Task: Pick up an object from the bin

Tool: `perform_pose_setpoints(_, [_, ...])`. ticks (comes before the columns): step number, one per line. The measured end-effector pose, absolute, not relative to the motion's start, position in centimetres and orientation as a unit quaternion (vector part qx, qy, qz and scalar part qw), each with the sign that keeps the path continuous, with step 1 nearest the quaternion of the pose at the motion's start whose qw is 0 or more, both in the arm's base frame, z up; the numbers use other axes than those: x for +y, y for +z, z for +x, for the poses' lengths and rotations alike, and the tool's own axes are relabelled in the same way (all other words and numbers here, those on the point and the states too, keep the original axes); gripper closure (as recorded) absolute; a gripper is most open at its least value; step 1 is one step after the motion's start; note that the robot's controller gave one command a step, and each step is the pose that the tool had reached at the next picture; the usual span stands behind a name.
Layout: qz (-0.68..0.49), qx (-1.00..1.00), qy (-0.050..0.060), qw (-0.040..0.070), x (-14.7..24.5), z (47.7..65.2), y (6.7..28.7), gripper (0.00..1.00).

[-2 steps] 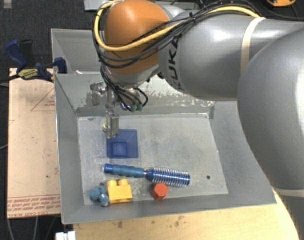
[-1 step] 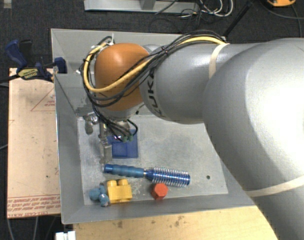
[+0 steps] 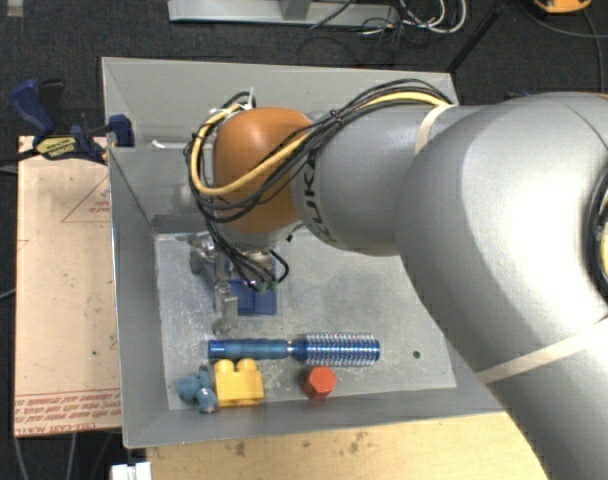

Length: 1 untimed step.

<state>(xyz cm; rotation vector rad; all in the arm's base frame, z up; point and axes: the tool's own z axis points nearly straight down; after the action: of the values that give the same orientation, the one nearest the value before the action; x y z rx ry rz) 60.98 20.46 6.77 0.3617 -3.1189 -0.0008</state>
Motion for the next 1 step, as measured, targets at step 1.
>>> perform_pose_setpoints(1, [0.116,-0.993,-0.001,-0.001,20.64,61.02,7.01,0.0])
